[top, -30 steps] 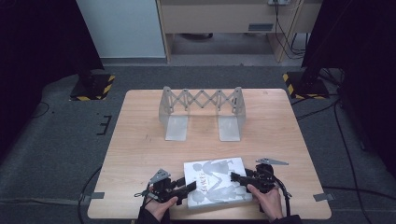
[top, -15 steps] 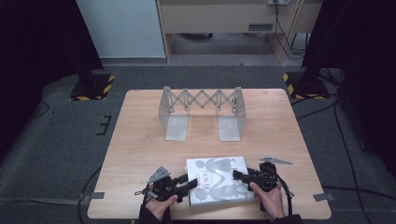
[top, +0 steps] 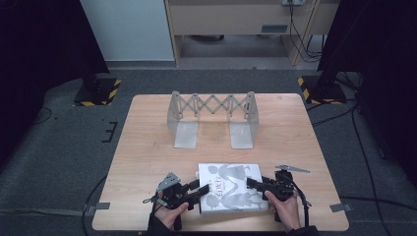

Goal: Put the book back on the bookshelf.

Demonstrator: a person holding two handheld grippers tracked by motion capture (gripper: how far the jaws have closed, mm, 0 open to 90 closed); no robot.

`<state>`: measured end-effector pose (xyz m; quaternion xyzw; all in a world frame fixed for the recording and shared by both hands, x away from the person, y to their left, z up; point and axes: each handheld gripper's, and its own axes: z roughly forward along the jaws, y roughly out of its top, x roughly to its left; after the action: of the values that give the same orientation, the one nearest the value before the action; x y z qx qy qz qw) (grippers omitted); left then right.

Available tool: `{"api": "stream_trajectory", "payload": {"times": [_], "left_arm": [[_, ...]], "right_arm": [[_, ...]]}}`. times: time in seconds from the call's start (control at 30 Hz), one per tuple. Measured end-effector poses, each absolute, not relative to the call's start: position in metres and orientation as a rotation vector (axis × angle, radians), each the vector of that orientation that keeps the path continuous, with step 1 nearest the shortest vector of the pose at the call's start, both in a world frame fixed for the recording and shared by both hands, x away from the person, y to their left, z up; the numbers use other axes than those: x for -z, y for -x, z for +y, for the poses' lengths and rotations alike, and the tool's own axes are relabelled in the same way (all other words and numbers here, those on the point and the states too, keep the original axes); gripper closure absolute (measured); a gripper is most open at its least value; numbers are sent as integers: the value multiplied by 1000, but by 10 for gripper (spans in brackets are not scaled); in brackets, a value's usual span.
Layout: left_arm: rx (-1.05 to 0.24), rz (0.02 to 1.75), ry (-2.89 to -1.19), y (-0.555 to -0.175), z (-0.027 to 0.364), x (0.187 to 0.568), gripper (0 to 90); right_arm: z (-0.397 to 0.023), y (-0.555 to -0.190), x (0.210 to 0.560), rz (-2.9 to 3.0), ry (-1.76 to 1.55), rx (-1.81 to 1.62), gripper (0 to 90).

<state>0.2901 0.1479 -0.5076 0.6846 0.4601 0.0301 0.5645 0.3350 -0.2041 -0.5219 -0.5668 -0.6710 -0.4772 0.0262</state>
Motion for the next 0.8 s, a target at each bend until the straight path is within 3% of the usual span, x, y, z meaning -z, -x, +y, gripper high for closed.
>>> {"api": "stream_trajectory", "payload": {"times": [0.8], "left_arm": [[-102,1038,-1569,-296,141,493,530]], "right_arm": [[-204,-341,516,-2061,1773,1492,214]]}}
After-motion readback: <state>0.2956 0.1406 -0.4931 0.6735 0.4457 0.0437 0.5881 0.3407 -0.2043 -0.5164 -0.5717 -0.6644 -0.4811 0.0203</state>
